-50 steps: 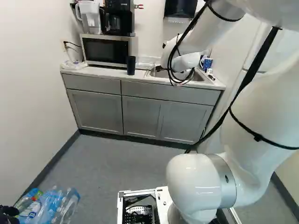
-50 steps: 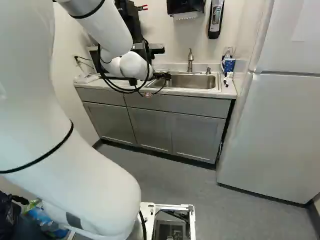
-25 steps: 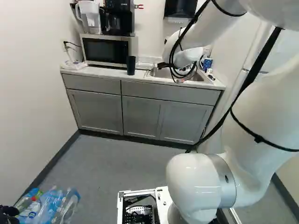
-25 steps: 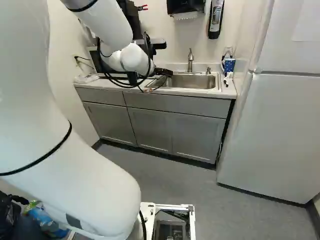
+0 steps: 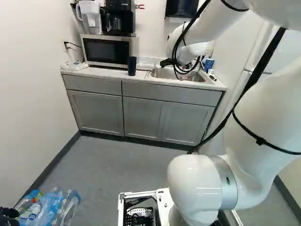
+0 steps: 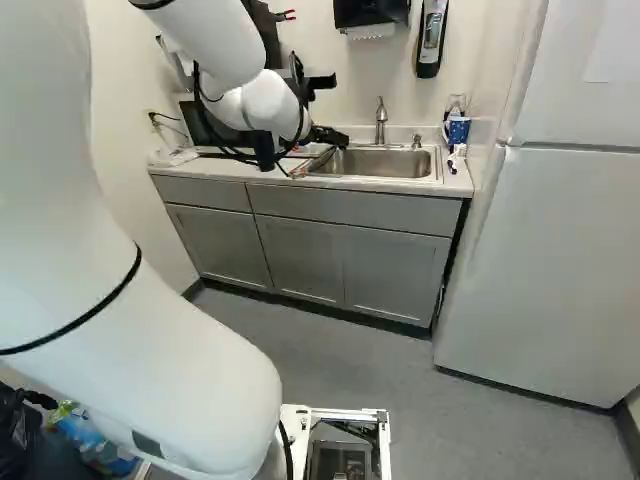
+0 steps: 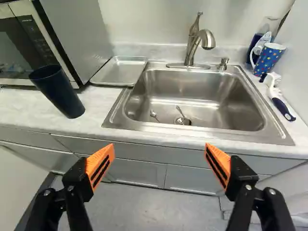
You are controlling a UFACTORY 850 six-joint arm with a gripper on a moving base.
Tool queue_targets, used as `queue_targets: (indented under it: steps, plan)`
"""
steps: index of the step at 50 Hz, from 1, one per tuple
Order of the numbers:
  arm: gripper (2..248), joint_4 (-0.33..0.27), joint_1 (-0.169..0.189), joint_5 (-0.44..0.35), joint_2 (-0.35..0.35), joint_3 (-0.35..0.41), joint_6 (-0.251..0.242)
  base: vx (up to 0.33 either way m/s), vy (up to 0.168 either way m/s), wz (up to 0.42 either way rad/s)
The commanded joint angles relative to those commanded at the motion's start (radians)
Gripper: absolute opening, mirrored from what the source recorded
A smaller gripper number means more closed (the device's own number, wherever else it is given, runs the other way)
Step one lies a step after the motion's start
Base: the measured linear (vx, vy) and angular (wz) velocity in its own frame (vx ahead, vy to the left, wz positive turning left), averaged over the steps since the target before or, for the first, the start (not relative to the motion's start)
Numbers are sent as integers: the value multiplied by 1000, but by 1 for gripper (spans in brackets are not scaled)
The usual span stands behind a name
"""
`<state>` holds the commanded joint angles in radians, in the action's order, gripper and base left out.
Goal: Rinse the cup and place it in the tray
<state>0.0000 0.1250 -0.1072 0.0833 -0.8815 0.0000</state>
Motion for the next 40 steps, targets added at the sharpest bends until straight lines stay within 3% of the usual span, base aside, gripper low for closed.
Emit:
queue_targets:
  steps: [40]
  plan:
    - [247, 0, 24, 30, 7, -81, 0, 0, 0, 0]
